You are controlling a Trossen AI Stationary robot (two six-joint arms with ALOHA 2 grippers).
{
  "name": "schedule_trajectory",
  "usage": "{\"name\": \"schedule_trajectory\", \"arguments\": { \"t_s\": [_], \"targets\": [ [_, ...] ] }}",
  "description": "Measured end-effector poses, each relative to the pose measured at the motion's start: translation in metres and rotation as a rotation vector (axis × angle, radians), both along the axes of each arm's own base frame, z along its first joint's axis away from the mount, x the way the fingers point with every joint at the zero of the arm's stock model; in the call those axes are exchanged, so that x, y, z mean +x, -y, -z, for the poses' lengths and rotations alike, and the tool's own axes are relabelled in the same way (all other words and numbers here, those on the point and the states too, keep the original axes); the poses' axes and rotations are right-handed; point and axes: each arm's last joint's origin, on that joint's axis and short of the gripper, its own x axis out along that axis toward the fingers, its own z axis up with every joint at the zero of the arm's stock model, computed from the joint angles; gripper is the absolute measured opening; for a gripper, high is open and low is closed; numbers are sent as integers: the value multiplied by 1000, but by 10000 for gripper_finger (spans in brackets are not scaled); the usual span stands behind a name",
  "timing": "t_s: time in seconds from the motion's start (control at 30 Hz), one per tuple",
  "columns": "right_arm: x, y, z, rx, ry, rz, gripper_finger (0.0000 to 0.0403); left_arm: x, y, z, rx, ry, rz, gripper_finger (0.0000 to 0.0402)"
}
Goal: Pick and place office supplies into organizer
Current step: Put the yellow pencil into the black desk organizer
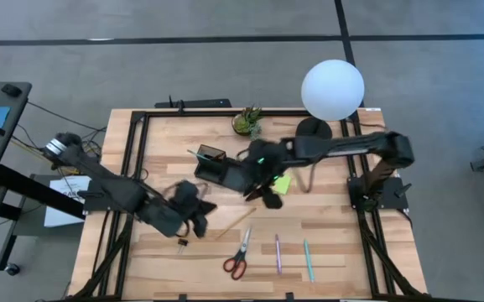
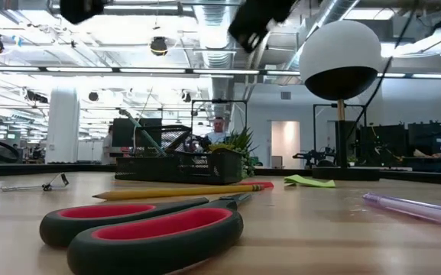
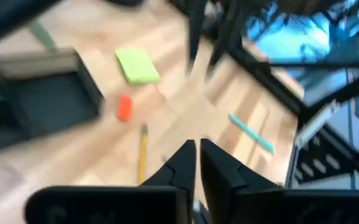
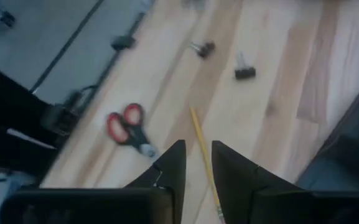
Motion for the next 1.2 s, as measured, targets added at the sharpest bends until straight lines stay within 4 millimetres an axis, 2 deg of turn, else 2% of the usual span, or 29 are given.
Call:
{"name": "schedule_trajectory", "arguments": {
  "t_s": [0.13,0.27,0.4,0.53,0.57,0.67,0.83,1.03,1.2],
  "targets": [
    [-26,6,-30,-27,59,-13,60,27,17,34,-12,-54,43,70],
    [-43,11,-47,-33,91,4,59,50,38,78,11,-94,63,127],
    [-53,15,-48,-52,48,-6,59,63,58,129,56,-141,74,167],
    [-60,18,-41,-70,-36,-26,59,67,60,168,138,-157,-49,172],
    [-61,19,-40,-70,-57,-29,59,67,60,173,146,-146,-86,168],
    [-64,20,-35,-73,-110,-33,59,68,57,171,198,-97,-149,150],
    [-65,25,-35,-93,-98,-47,59,69,54,172,340,-176,-45,127],
    [-65,33,-35,-85,-108,-11,59,67,49,188,433,-283,21,124],
    [-67,36,-35,-57,-140,33,59,66,47,207,444,-321,-22,124]
  ]
}}
